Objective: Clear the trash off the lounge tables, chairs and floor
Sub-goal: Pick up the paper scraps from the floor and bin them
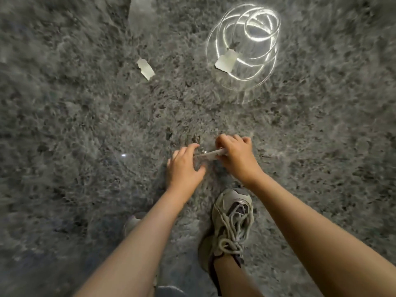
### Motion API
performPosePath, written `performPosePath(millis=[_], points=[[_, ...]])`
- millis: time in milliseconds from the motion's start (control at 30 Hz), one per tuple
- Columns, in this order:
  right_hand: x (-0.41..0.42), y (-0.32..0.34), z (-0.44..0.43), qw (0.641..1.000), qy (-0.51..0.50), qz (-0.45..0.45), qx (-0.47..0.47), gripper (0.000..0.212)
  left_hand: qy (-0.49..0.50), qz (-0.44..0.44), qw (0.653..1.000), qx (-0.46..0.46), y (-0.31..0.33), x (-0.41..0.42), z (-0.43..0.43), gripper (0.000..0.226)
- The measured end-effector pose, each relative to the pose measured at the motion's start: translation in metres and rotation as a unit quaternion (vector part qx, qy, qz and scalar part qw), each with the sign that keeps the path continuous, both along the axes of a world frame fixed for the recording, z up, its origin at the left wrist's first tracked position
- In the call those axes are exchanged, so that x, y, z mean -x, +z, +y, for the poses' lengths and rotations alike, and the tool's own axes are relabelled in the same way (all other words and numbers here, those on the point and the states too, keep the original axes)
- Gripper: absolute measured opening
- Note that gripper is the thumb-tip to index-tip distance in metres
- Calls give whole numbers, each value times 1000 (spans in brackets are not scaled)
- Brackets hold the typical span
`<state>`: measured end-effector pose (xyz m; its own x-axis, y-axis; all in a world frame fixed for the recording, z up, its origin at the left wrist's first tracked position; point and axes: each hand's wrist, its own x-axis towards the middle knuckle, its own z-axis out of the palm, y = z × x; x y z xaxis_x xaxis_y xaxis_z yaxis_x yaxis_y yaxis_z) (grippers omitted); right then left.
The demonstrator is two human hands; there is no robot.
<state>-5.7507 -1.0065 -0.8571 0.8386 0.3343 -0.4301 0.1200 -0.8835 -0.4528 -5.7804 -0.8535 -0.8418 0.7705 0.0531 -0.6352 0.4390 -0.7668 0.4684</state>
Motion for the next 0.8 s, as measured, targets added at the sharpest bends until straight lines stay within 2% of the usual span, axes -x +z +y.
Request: performPosePath(millis=[233, 300, 400, 433, 600, 667, 800], points=[[-53, 98, 27, 989, 142, 11, -42, 19, -52, -70, 993, -81, 99, -29, 28, 28], [-70, 118, 43, 984, 163, 30, -60, 29, -42, -58, 994, -82, 121, -42, 44, 22], [-99, 130, 63, 986, 128, 48, -94, 63, 52, -44, 995, -73, 134, -66, 68, 18], [-111, 127, 69, 990, 102, 41, -90, 68, 90, -52, 991, -81, 133, -75, 77, 18], [-155, 71, 93, 997, -45, 52, -45, 57, 315, -106, 941, -68, 92, -107, 108, 22], [-171, 40, 107, 996, -59, 43, -45, 52, 382, -111, 915, -67, 65, -117, 111, 24], [-193, -13, 145, 997, -31, 54, -38, 49, 492, -116, 863, -7, 20, -131, 113, 22]])
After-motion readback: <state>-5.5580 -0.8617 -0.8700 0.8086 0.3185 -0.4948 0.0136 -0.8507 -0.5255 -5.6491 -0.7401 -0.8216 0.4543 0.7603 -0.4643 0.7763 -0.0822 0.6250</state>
